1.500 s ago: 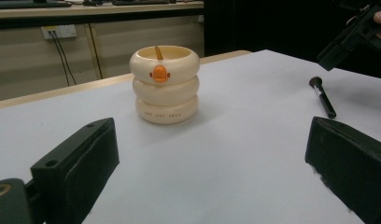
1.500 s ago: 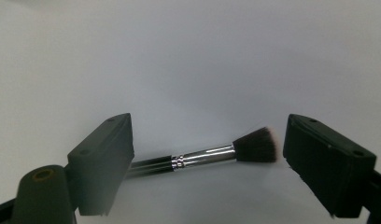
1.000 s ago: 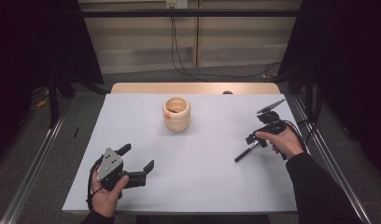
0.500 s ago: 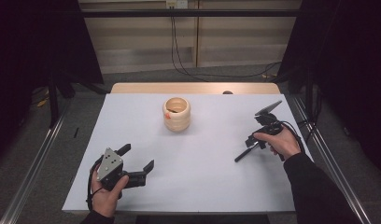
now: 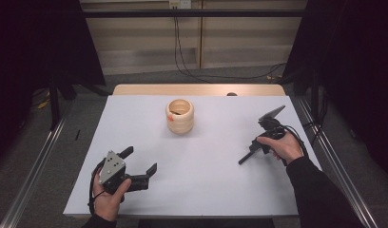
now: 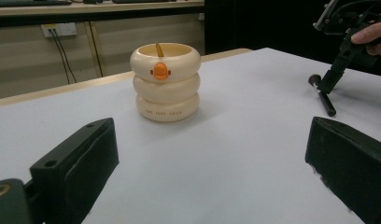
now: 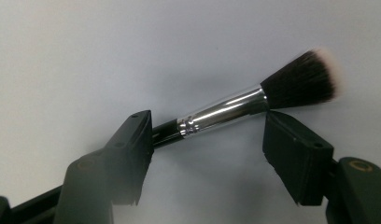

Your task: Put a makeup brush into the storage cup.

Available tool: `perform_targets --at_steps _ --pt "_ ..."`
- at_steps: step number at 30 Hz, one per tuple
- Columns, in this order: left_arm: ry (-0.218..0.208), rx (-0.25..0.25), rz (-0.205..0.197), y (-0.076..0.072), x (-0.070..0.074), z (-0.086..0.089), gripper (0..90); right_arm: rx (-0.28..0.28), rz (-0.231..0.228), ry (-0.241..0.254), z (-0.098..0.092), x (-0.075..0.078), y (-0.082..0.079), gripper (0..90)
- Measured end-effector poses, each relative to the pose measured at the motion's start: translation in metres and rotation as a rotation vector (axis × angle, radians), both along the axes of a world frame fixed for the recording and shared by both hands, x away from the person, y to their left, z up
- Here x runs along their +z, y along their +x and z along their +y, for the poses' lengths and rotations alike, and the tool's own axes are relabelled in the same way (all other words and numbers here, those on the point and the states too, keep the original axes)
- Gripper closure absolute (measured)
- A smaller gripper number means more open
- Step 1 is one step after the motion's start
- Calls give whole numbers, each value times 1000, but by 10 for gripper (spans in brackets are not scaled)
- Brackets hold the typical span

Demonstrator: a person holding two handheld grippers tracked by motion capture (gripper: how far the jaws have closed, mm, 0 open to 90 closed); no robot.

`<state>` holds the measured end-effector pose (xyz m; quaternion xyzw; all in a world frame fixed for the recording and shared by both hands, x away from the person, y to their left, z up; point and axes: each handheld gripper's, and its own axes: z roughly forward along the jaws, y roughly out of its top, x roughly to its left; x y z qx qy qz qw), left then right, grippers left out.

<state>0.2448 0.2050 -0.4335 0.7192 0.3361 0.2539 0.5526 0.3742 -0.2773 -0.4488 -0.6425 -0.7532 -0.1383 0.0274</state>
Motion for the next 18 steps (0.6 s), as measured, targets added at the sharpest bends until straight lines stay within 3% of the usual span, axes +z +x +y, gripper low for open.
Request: perform_targets --at_steps 15,18 --pt "-2 -4 -4 0 0 0 23 -93 23 17 -3 -2 7 378" --pt "-3 -8 -5 0 0 0 23 -95 34 -40 3 -1 7 417"
